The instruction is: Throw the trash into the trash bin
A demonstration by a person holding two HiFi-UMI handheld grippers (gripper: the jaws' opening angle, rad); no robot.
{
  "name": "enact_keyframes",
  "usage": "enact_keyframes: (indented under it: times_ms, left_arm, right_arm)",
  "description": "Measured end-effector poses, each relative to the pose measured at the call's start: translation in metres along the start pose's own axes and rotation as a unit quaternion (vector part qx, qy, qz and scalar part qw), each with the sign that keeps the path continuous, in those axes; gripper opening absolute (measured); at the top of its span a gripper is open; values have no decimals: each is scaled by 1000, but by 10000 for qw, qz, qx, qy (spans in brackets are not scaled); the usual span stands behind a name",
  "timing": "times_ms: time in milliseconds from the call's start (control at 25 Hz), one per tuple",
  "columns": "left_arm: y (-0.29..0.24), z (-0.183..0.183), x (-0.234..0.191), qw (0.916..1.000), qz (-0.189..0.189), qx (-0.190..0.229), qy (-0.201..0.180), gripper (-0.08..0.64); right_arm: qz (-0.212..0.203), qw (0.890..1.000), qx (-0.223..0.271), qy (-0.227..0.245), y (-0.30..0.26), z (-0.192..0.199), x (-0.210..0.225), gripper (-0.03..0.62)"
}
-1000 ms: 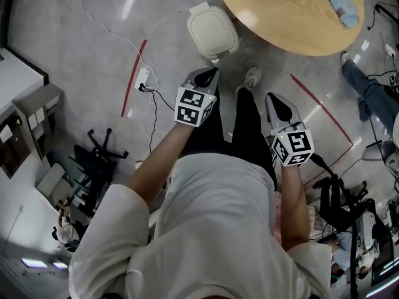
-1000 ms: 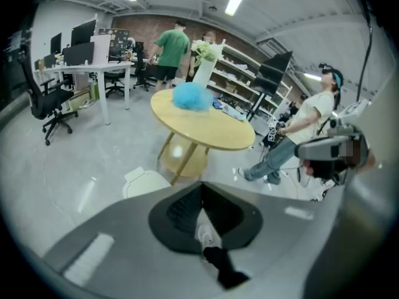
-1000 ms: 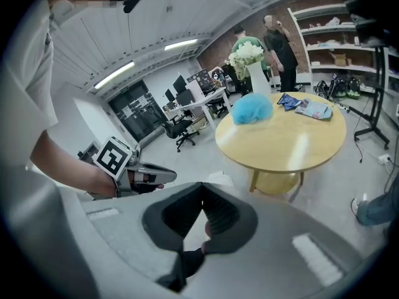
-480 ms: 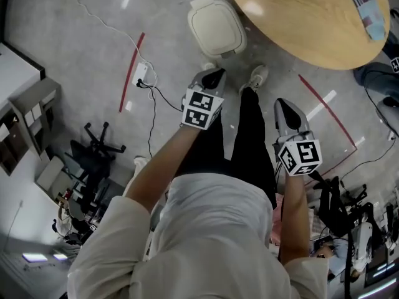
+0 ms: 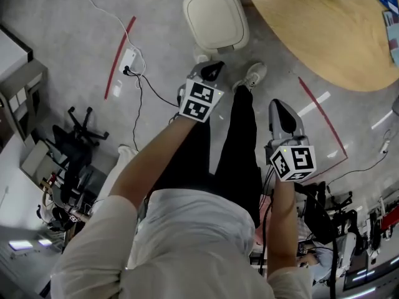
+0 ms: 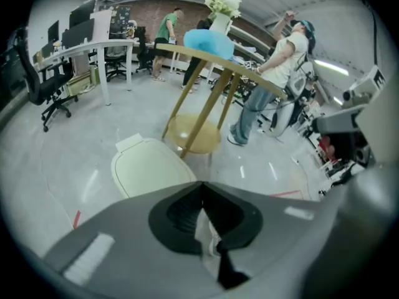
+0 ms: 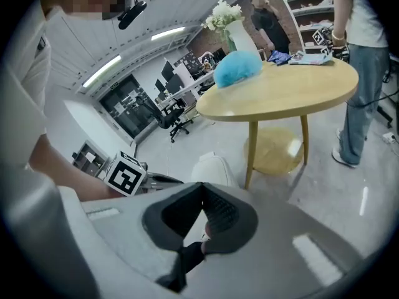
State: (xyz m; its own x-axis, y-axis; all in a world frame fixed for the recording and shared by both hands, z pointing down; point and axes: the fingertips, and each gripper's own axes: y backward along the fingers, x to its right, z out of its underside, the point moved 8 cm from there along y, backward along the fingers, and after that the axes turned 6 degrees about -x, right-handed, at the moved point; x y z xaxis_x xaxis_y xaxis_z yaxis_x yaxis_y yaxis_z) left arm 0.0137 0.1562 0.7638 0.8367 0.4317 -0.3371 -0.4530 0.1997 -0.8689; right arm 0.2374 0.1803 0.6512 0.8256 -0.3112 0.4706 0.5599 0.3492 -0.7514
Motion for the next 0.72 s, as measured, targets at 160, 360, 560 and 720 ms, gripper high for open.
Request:
enact_keyframes:
  times_ms: [160,360,560,720]
  left_arm:
    - [-29,13,-10,9999,-63,-101,20,5]
    - [-70,37,-21,9989,-314,-272,219,5]
    - [-102,54,-34,9959,-632,-373,532,5]
    - [-118,57,-36,9928,-715,-373,880,5]
  right_arm:
    - [-12,10000,-29,-64,-18,10,11,0]
    - [-72,9999,-47,-143,-39,20,18,0]
    - [-165,9997,-34,-182,-57,28,24,0]
    - [-180,9995,-56,-234,-62,37,35,0]
